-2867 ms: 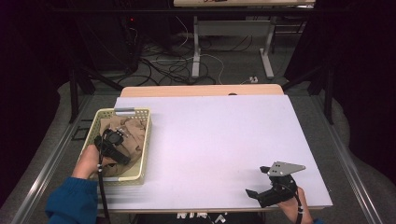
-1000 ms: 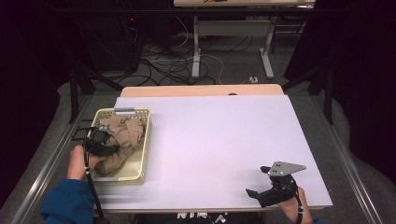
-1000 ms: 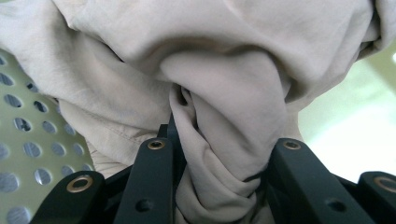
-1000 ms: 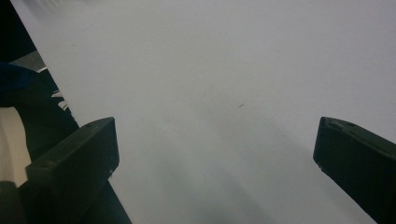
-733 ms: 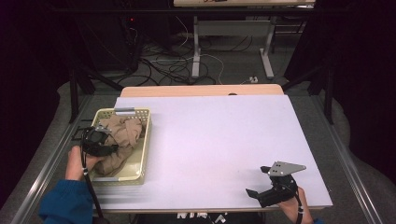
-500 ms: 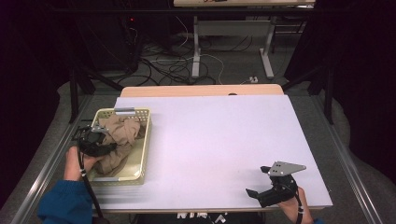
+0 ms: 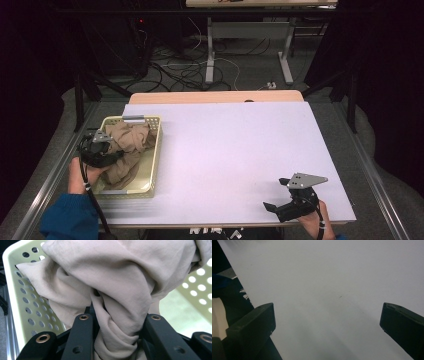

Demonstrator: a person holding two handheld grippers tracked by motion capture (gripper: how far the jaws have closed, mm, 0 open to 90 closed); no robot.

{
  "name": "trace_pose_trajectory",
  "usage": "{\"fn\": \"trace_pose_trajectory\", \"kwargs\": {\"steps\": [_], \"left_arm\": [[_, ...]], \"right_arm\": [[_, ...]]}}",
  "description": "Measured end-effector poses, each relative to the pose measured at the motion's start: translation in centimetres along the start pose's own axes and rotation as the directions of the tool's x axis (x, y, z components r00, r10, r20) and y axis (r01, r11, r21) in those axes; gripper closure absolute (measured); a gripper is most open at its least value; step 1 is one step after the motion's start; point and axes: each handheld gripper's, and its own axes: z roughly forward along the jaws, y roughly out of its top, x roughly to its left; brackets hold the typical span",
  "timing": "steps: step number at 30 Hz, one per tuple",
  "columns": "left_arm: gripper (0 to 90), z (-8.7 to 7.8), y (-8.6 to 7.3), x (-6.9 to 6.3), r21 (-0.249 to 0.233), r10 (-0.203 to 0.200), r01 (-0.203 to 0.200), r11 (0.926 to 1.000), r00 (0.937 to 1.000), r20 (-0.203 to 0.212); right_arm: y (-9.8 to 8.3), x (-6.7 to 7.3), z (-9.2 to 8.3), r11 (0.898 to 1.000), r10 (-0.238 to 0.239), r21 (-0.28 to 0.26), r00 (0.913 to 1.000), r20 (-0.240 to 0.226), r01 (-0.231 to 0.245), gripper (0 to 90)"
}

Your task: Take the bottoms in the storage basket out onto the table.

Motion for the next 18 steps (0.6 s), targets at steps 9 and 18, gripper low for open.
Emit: {"fn": "trace_pose_trajectory", "kwargs": {"steps": [9, 18], "left_arm": [[70.7, -0.28, 0.01, -0.06, -0.032, 0.008, -0.008, 0.9995, 0.9999, -0.011], [70.7, -0.46, 0.07, -0.16, -0.045, 0.008, -0.009, 0.9989, 0.9998, -0.016]], "right_arm": [[0.01, -0.04, 0.02, 1.0, -0.005, -0.001, 1.0, -0.002, 0.005, 0.0], [0.01, -0.05, 0.01, 1.0, -0.003, -0.001, 1.0, -0.002, 0.003, 0.0]]}}
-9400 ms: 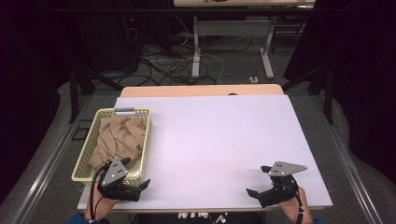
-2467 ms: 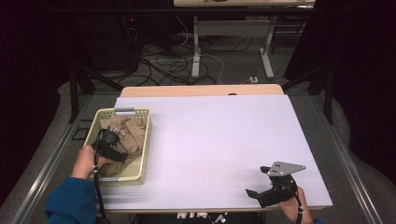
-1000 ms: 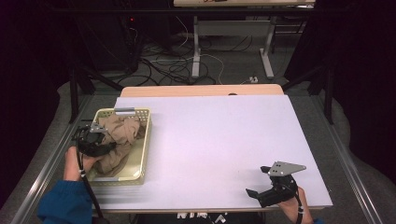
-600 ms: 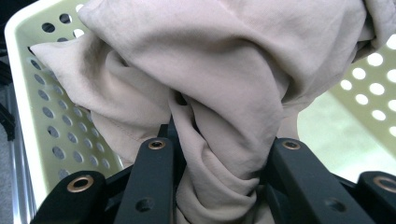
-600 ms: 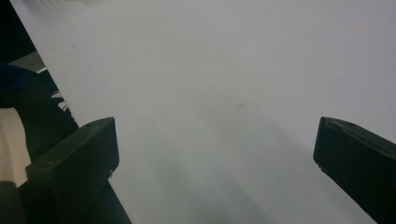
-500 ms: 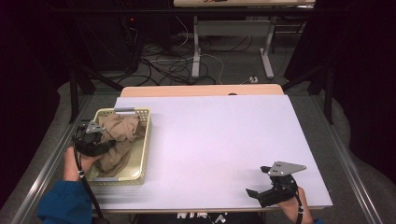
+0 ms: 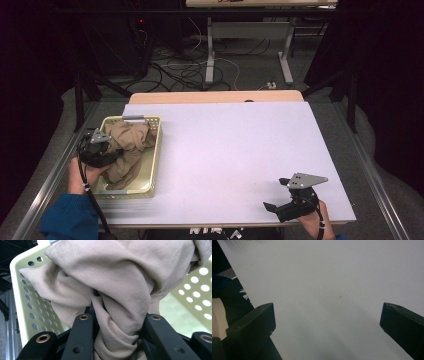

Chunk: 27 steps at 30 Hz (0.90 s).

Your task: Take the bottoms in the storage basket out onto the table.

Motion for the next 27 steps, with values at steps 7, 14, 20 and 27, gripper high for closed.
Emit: {"fn": "trace_pose_trajectory", "kwargs": {"steps": [7, 14, 20, 27], "left_arm": [[70.8, -0.5, 0.2, -0.1, -0.022, 0.007, -0.007, 0.9997, 1.0, -0.001], [70.8, -1.1, 0.4, -0.1, -0.04, 0.011, -0.011, 0.9991, 0.9999, -0.008], [70.8, -1.6, 0.6, -0.2, -0.05, 0.014, -0.014, 0.9986, 0.9998, -0.013], [70.8, -1.8, 0.6, -0.3, -0.076, 0.012, -0.013, 0.997, 0.9998, -0.016]], "right_arm": [[0.0, 0.1, -0.1, 1.0, 0.008, 0.007, 1.0, 0.001, -0.008, 0.0], [0.0, 0.0, 0.0, 1.0, 0.0, -0.001, 1.0, 0.002, 0.0, 0.0], [0.0, 0.0, -0.1, 1.0, -0.003, 0.007, 1.0, 0.0, 0.003, 0.0], [0.0, 0.1, -0.1, 1.0, 0.008, 0.009, 1.0, 0.002, -0.008, 0.0]]}}
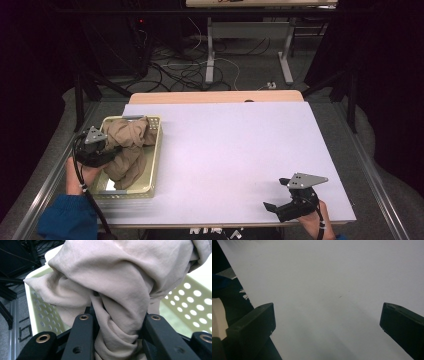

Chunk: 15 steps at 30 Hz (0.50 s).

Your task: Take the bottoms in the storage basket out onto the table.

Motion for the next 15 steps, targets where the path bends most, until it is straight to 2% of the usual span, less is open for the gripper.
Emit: {"fn": "trace_pose_trajectory", "kwargs": {"steps": [1, 15], "left_arm": [[70.8, -0.15, 0.07, -0.01, 0.003, 0.001, -0.001, 1.0, 1.0, -0.001], [71.1, -0.86, 0.36, -0.12, -0.042, -0.003, 0.003, 0.9991, 1.0, -0.002]], "right_arm": [[0.02, -0.09, 0.03, 1.0, -0.011, -0.002, 0.9999, -0.001, 0.011, 0.0], [-0.04, -0.03, 0.11, 1.0, -0.002, -0.014, 1.0, 0.004, 0.002, 0.0]]}}
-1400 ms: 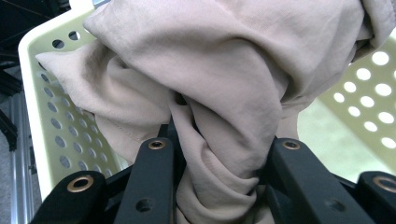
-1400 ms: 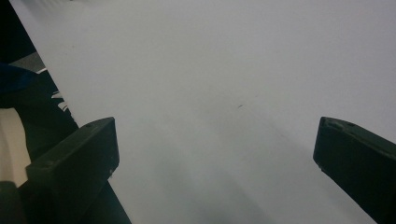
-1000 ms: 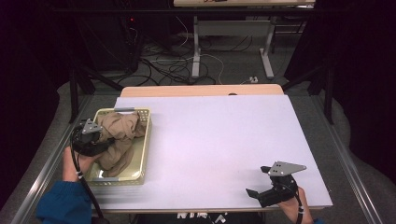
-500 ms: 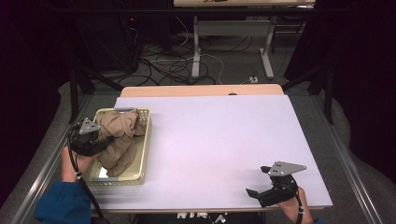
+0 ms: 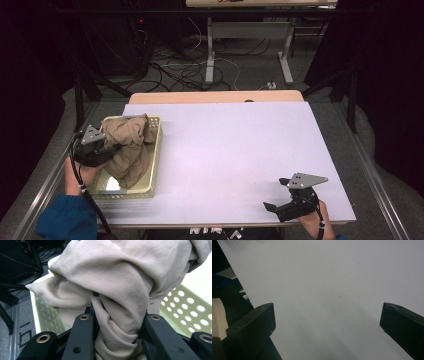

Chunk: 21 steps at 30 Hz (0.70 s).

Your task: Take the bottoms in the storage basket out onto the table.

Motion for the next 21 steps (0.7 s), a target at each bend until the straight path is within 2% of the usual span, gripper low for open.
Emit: {"fn": "trace_pose_trajectory", "kwargs": {"steps": [8, 11, 21], "left_arm": [[71.1, -0.4, 0.3, -0.1, -0.04, -0.013, 0.013, 0.9991, 0.9999, 0.01], [71.1, -0.6, 0.4, -0.1, -0.037, -0.005, 0.005, 0.9993, 0.9999, 0.009], [71.1, -1.1, 0.7, -0.3, -0.068, -0.002, 0.002, 0.9977, 1.0, 0.009]], "right_arm": [[0.0, 0.0, 0.0, 1.0, -0.001, -0.001, 1.0, -0.001, 0.001, 0.0], [0.0, 0.0, 0.0, 1.0, 0.001, 0.001, 1.0, 0.0, -0.001, 0.0], [0.0, 0.0, 0.0, 1.0, 0.002, 0.001, 1.0, 0.001, -0.002, 0.0]]}}
